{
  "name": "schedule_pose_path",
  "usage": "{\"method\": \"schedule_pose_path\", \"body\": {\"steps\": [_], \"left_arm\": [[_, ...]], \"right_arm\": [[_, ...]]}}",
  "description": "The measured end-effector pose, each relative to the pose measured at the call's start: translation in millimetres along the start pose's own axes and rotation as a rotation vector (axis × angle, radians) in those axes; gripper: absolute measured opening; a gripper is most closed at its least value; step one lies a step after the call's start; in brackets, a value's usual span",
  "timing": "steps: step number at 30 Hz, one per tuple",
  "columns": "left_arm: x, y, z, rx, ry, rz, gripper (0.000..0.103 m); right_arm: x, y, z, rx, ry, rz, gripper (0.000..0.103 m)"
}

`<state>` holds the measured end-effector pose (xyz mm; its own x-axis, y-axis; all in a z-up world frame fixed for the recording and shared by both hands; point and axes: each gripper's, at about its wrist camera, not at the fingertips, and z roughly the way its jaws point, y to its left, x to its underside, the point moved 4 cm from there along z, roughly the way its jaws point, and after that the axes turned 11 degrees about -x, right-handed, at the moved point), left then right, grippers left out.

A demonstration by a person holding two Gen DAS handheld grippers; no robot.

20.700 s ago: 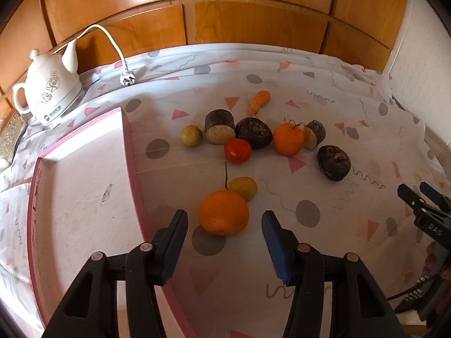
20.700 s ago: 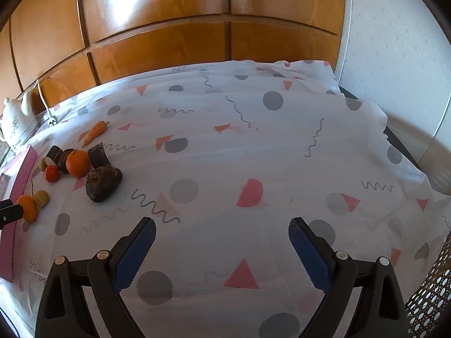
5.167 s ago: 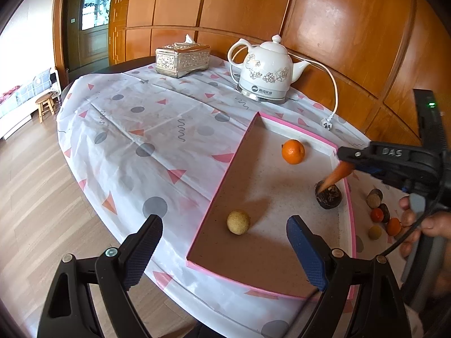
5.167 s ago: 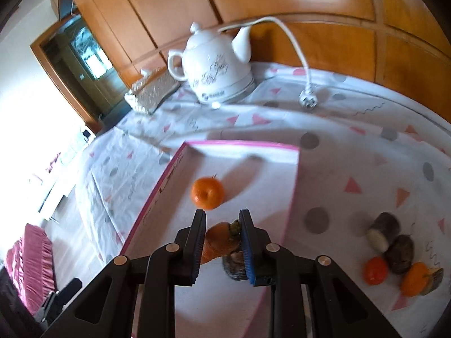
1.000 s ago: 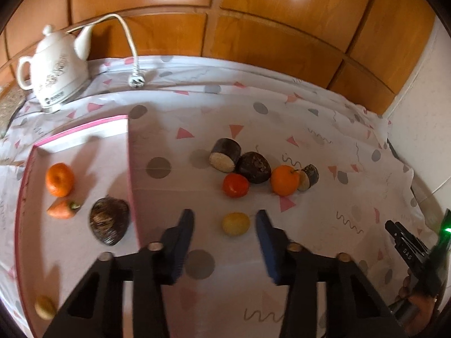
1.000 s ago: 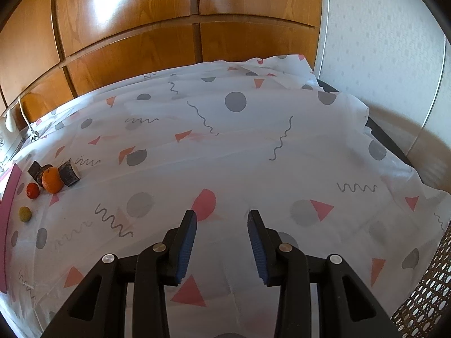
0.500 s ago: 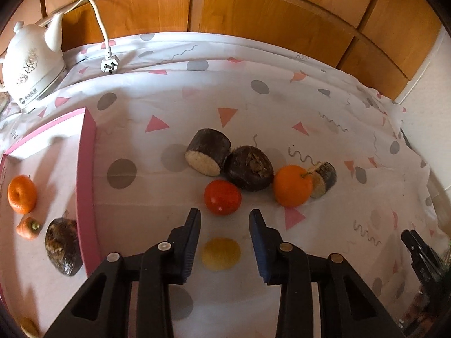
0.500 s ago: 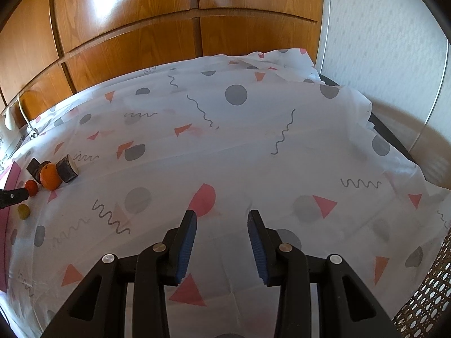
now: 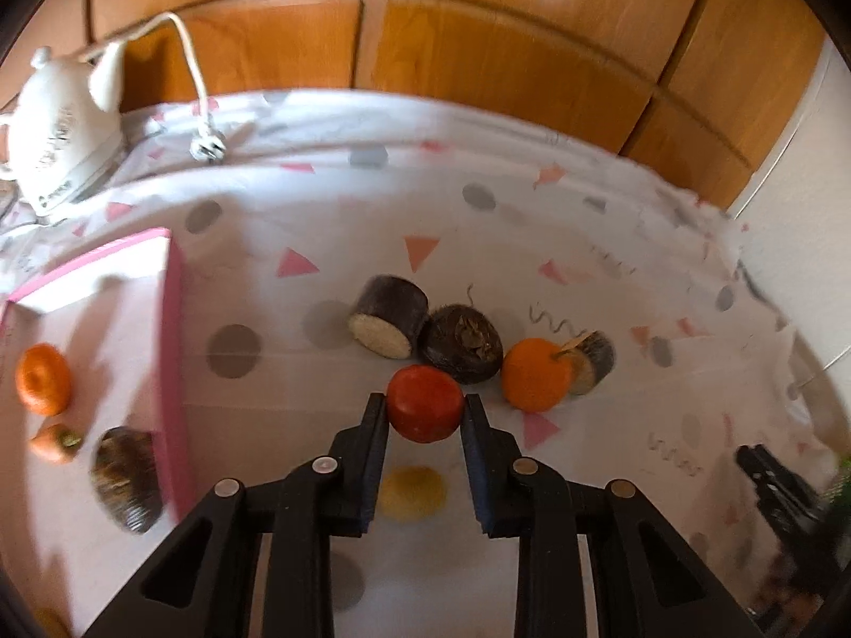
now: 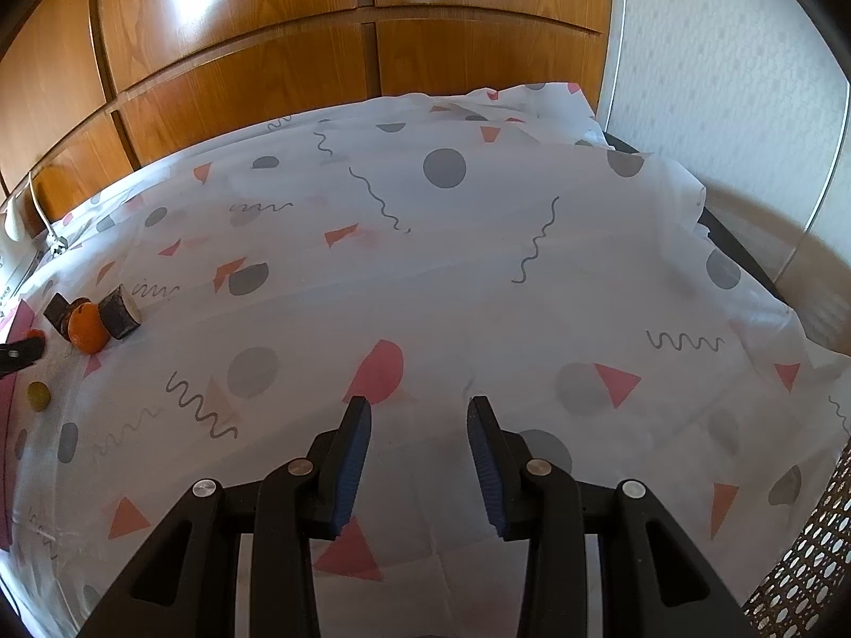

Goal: Organize fruits
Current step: 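Place the tomato in the tray beside the carrot and open the left gripper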

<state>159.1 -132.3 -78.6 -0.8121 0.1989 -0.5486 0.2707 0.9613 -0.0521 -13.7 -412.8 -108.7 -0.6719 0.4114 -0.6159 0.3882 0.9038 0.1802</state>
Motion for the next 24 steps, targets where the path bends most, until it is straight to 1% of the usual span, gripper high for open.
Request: {"method": "schedule_pose_path", "body": {"steps": [2,5,8,11,14,17,20,23,24], "left_arm": [[0,12,-17,0.009,-0.029,-0.031,0.028],[0,41,-37,-0.003,-0.062,-0.097,0.028],[0,77,-50,-0.042,-0.087,-0.171,0.028],[1,110,-51,-0.092,-0.091,-0.232,0.028],[7,139,-40,-0.138,-0.063,-0.272,0.028],[16,150,-27,-0.175,-0.028,-0.28,0.028],[26,156,-21,-0.193,-0.007,-0.29,0.029],[33,159,-22,-0.204,-0.012,-0.303,0.033],[35,159,-25,-0.211,-0.018,-0.302,0.036]], "right_arm": [[0,0,0,0.0,0.0,-0.001,0.038],[0,1,1,-0.001,0.001,-0.001,0.038],[0,2,1,-0.001,0.001,-0.005,0.038],[0,2,2,-0.001,0.002,-0.005,0.038],[1,3,2,-0.001,0.003,-0.008,0.038],[1,5,2,0.001,0.005,-0.015,0.038],[2,4,2,0.003,0.008,-0.014,0.038],[4,3,2,0.006,0.011,-0.013,0.038],[4,3,2,0.007,0.011,-0.013,0.038]]}}
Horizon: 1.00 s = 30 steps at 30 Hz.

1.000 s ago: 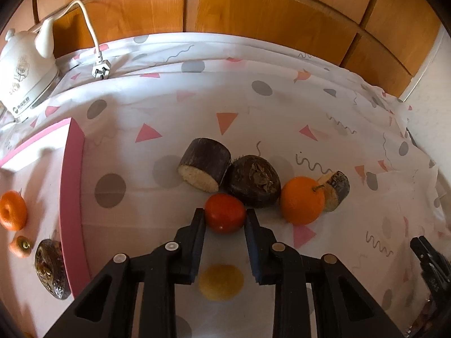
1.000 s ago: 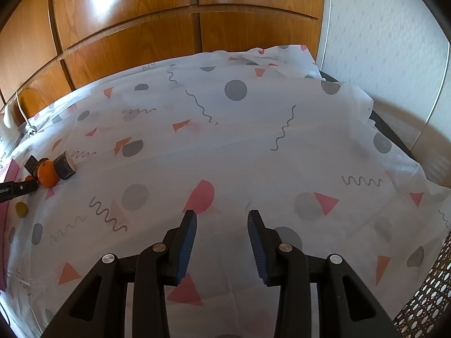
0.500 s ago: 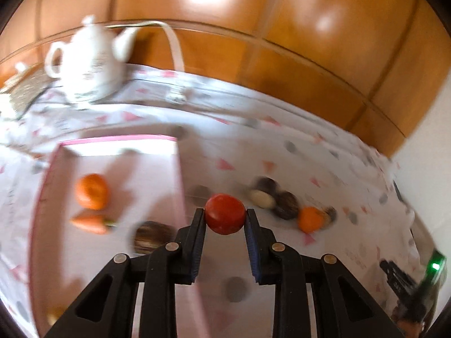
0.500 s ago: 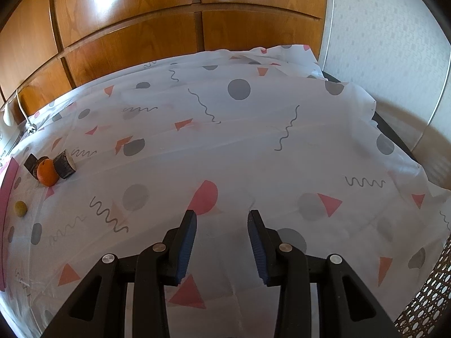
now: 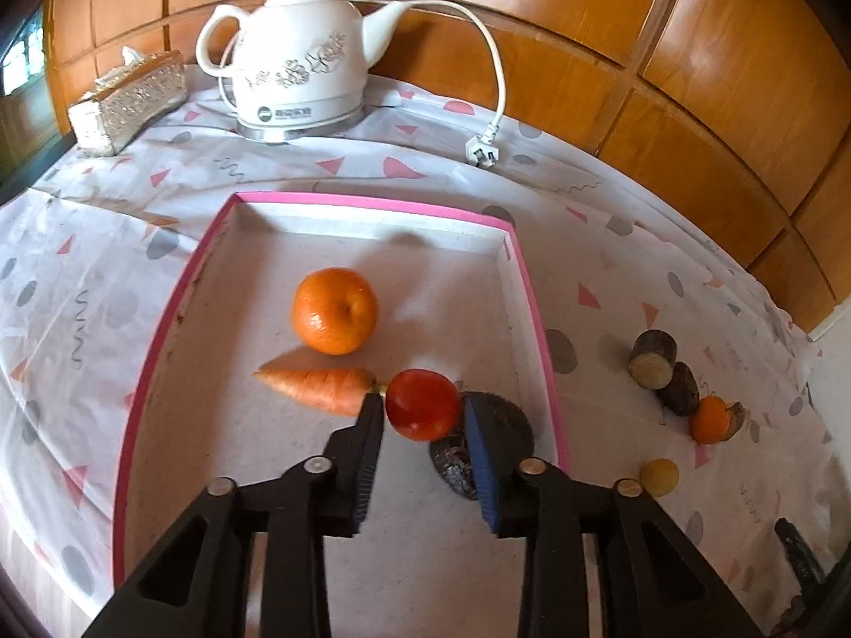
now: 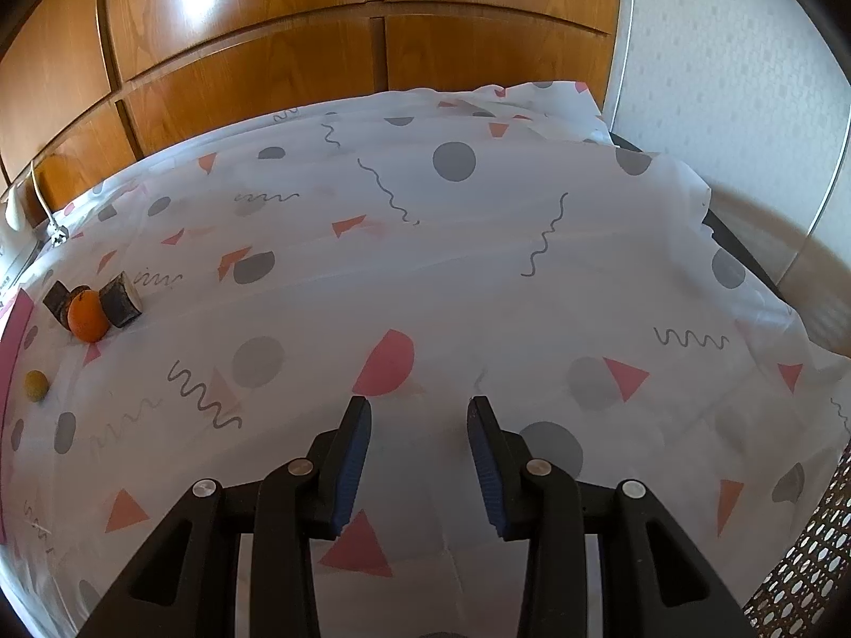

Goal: Organize fruits
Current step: 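Place the tomato in the tray beside the carrot and open the left gripper, then move the right gripper toward the dark cylindrical slice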

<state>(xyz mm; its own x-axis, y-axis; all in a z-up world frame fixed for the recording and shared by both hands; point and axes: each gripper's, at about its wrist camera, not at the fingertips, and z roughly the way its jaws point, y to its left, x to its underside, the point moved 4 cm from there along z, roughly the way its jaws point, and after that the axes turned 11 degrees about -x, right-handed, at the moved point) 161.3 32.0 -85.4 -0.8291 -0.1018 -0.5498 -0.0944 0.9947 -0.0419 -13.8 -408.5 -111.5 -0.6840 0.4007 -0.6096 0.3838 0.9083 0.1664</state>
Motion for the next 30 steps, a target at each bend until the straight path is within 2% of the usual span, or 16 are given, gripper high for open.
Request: {"method": "schedule_pose_path", "body": {"steps": [5,7,11,16,30], "left_arm": [[5,5,-17,-0.059,-0.04,-0.006,0.05],[5,7,-25,-0.066,-0.063,-0.012,0.059],[14,10,-41,-0.078,-0.087,-0.008,0.06],[28,16,-56,-0.103,-0.103,-0.031,0.07],[66,35,-75,-0.119,-0.083,-0.096,0.071]], "right_arm": [[0,1,-1,0.0,-0.001,0.001,0.038],[0,1,-1,-0.003,0.001,0.004,0.038],[0,1,-1,-0.006,0.0,0.004,0.038],[1,2,-2,-0.011,-0.003,0.002,0.038],[3,16,-5,-0.03,-0.005,-0.029,0.038]]}}
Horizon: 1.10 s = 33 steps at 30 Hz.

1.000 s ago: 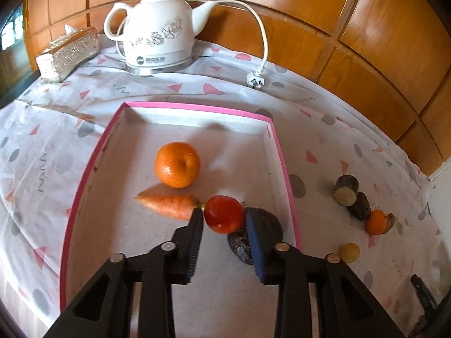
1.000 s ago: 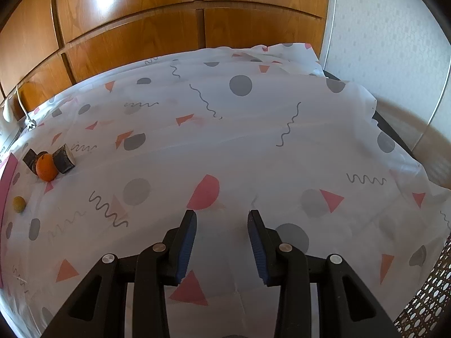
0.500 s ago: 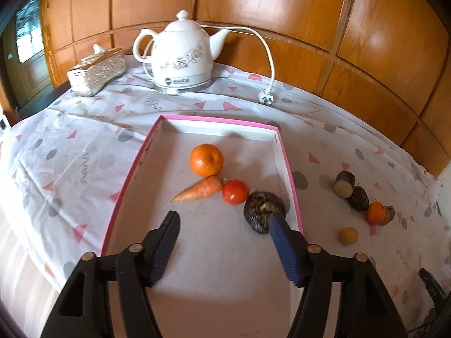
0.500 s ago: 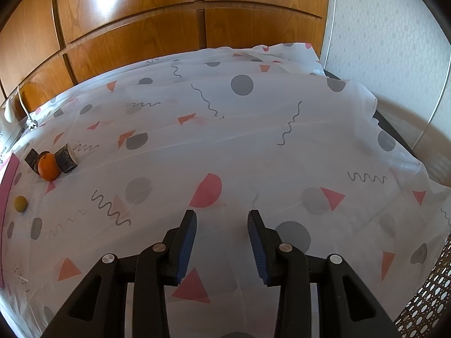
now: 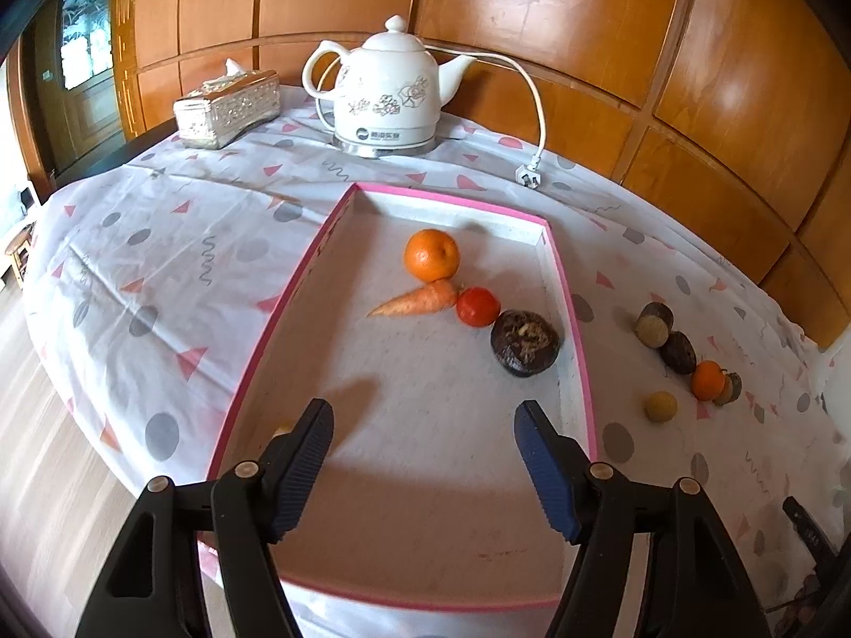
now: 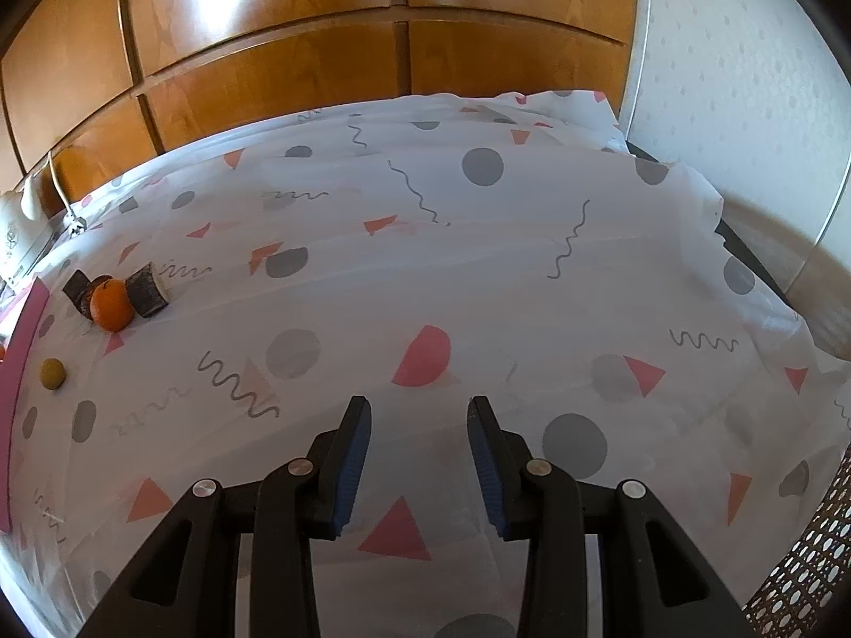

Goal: Organize fruits
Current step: 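Move the right gripper toward the dark cylindrical slice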

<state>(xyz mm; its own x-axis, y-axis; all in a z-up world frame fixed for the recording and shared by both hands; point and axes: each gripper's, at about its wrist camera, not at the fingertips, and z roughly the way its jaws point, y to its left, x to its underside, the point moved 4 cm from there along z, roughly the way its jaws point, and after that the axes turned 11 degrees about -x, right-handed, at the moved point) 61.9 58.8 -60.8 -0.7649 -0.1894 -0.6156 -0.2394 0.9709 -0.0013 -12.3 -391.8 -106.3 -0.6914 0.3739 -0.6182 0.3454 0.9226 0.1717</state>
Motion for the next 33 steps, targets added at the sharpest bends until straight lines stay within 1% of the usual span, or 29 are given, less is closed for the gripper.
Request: {"method": "schedule_pose_path", "body": {"steps": [11,24,29,33], "left_arm": [[11,17,-6,-0.004,0.0,-0.039,0.072],[17,36,-11,-0.02,-0.01,-0.099,0.074],[18,43,-11,-0.029,-0.011,-0.12,0.076],[19,46,-12,-0.033,-0.009,-0.128,0.076]], "right_arm": [[0,21,-4,-0.029,0.002,-0.05,0.038],[4,46,0,-0.085,0.033,-0.105,0.038],[5,61,4,-0.123,0.053,-0.138,0.038],[-1,78,10,-0.179,0.071,-0.168,0.038]]}}
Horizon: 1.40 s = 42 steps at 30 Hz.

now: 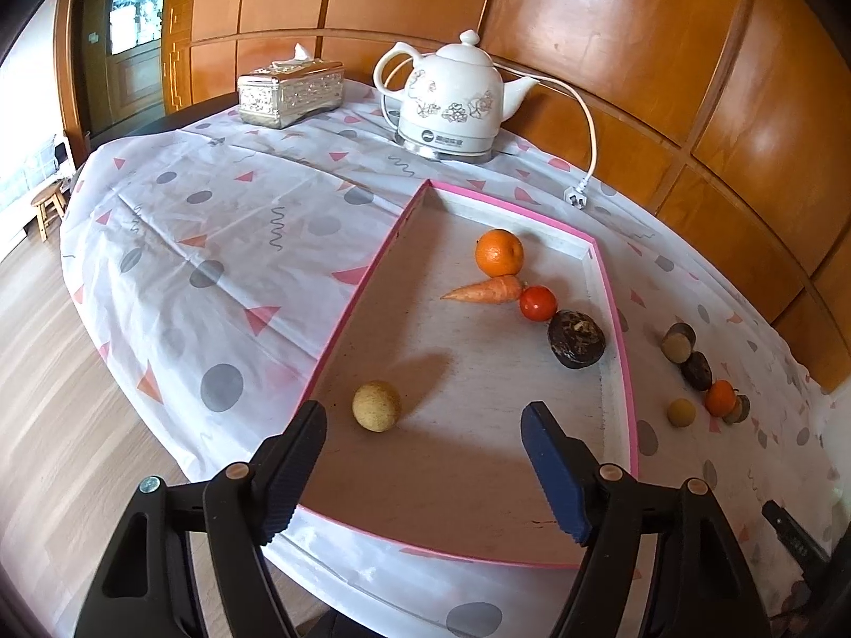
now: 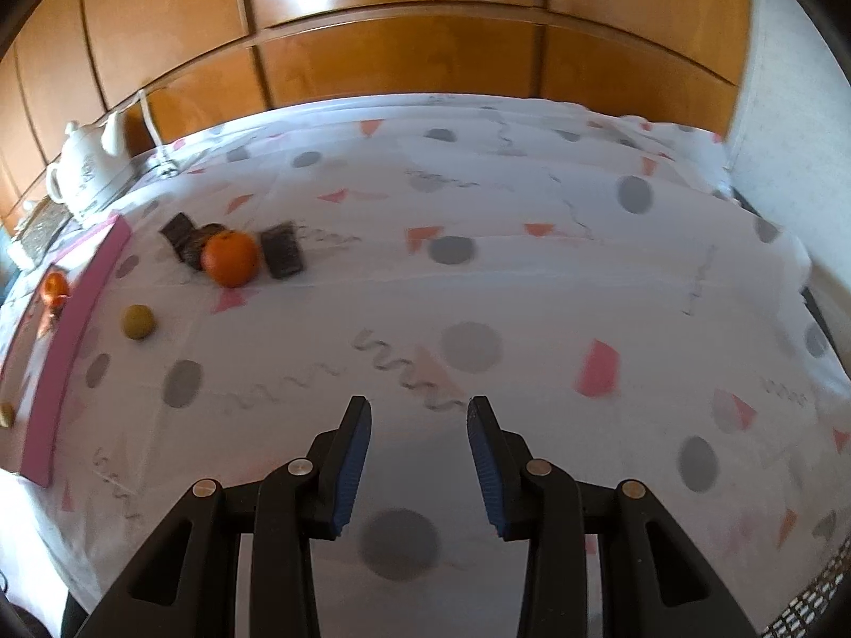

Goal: Organize fruits
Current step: 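Move the right gripper toward the dark cylindrical slice, then grasp the dark cylindrical slice with the right gripper and lift it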

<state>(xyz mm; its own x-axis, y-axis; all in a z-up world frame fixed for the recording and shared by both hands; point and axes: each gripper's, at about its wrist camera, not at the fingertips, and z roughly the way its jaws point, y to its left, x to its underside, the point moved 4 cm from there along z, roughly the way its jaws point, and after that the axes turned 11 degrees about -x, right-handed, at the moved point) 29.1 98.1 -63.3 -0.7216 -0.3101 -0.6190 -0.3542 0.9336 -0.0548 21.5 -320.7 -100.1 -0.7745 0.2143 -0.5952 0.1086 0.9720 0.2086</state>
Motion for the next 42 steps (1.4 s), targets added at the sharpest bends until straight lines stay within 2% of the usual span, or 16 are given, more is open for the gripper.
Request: {"method": "schedule_pose_path", "body": {"steps": [8,14,20,25,29,36,42], "left_arm": [[1,6,1,-0.006,0.007,-0.022,0.077],[0,7,3,-0.01,0.01,-0.024,0.077],[-1,8,6,-0.018,0.017,-0.027,0.078],[-1,10,8,-0.026,0.02,-0.027,0.078],[-1,12,9,-0.031,0.023,-0.034,0.078],[0,15,8,-0.034,0.025,-0.047,0.078],[-1,21,3,-0.032,0.011,-0.07,0.08]], "right_arm": [[-34,30,22,-0.093,0.017,-0.072,0.038],[-55,52,49,-0.126,0.073,-0.201,0.038],[-68,64,72,-0.139,0.134,-0.309,0.038],[-75,73,83,-0.123,0.147,-0.384,0.037],[-76,77,86,-0.11,0.144,-0.439,0.026],[-73,71,74,-0.107,0.112,-0.397,0.026],[-64,67,48,-0.144,0.08,-0.341,0.026]]}}
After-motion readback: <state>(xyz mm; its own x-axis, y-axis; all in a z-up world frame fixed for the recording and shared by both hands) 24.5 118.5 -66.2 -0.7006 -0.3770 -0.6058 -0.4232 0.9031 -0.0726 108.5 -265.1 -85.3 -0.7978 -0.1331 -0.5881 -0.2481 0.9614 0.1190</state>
